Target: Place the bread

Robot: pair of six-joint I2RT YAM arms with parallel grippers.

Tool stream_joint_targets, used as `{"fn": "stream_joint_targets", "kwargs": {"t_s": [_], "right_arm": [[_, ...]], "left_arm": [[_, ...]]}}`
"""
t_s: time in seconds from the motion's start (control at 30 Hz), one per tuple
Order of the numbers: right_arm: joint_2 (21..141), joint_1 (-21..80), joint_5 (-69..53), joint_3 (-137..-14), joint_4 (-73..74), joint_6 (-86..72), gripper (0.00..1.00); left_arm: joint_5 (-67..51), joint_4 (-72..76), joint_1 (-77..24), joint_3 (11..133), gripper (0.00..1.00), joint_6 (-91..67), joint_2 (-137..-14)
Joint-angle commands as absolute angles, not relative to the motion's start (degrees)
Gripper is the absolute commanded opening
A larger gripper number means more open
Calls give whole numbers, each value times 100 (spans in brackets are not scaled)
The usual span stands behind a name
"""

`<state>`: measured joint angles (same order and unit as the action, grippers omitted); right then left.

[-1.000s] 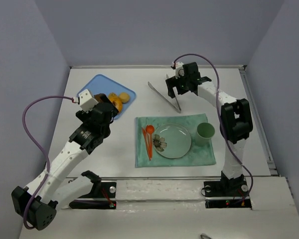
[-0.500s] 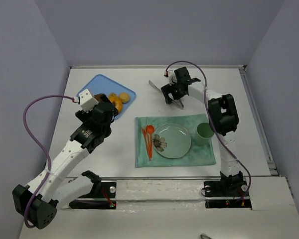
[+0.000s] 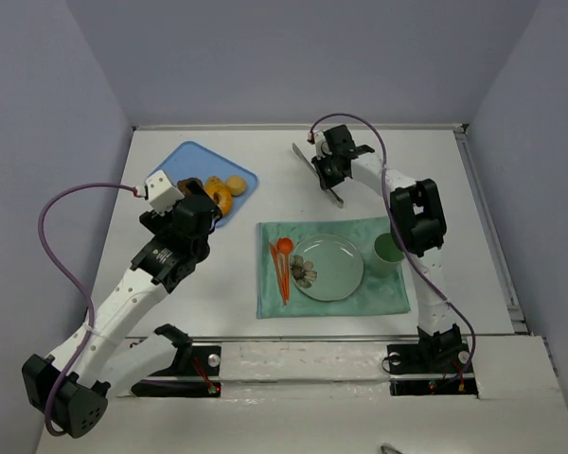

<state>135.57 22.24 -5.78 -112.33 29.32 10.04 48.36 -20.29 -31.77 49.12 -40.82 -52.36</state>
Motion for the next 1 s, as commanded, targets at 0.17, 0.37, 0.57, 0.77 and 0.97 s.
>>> {"fn": "stream_joint_targets", "kwargs": {"t_s": [0.17,0.37,0.57,0.77,0.97], "right_arm": [[11770,2268,-2037,-11242,3120,528,14],[11145,2610,-3392,-10574,3138,282,14],[11303,3190,-3034,-10731,3190,-227,26],[11812,3612,-1899,-11293,3182,-720,40],[12085,3665,-1697,-11584,3225,-809,53]], "left_arm": [[5028,-1899,-3155,4773,99,-4210,-4983],[4966,-1934,-3155,4764,99,-4219,-4992],[4992,-1986,-3155,4711,99,-4341,-4940],[5124,-2109,-3155,4720,99,-4465,-4852],[5194,-2153,-3155,4685,99,-4544,-4773]]}}
